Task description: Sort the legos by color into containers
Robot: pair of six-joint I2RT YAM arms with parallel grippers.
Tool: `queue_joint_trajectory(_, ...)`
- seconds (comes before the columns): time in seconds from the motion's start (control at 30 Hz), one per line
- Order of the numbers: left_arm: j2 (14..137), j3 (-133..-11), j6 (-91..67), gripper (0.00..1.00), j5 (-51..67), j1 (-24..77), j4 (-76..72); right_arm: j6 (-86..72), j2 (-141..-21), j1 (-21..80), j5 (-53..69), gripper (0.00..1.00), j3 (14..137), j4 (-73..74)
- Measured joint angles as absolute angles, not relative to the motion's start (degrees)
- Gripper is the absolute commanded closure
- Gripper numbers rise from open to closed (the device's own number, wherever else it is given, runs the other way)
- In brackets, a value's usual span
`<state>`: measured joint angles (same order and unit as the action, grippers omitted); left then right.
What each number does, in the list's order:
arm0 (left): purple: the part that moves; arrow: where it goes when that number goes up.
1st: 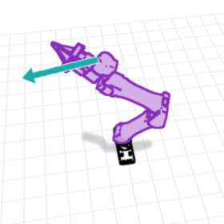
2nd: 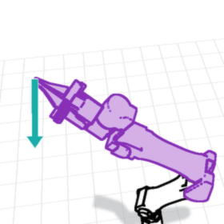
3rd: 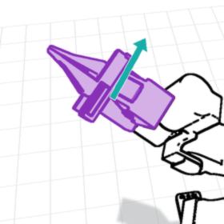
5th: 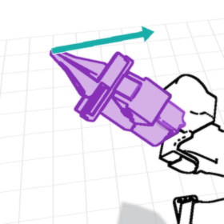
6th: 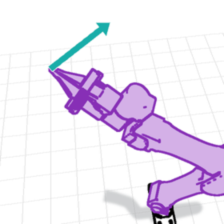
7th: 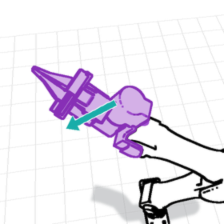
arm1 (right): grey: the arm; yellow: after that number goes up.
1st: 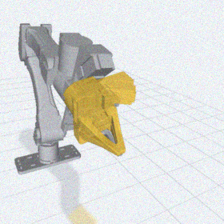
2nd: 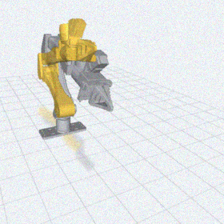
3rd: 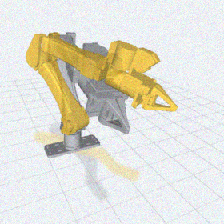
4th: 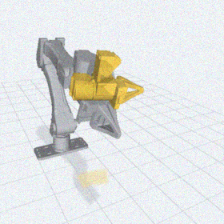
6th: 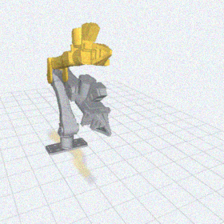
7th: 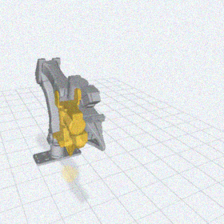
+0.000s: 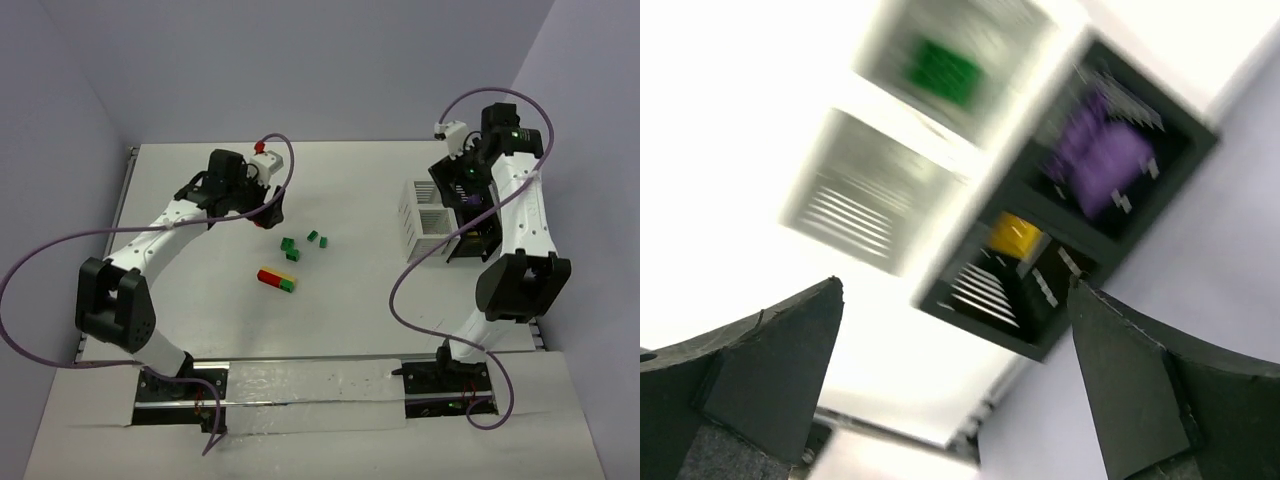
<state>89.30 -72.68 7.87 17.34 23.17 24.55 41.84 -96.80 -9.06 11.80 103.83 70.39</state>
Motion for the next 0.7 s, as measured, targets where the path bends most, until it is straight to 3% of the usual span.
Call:
queue_joint_trajectory(0.1,91.8,-72.0,8.2,0.24,17.3,22.4,23.4,38.5,-93.3,-4.6,14.9,0.00,104.0,70.3)
queue_joint_trajectory(0.27,97.0,-72.2,8.1,0.26,14.6,19.8,22.7,32.9,-88.4,2.7,18.3,0.00,99.6,68.6)
queue_joint_trajectory(0.43,98.9,-72.1,4.8,0.41,7.8,19.4,22.1,29.2,-86.7,6.8,20.4,0.00,94.4,67.4)
queue_joint_trajectory(0.7,108.6,-75.9,-4.7,0.45,2.2,20.5,18.9,24.5,-86.2,7.5,22.0,0.00,91.1,64.5)
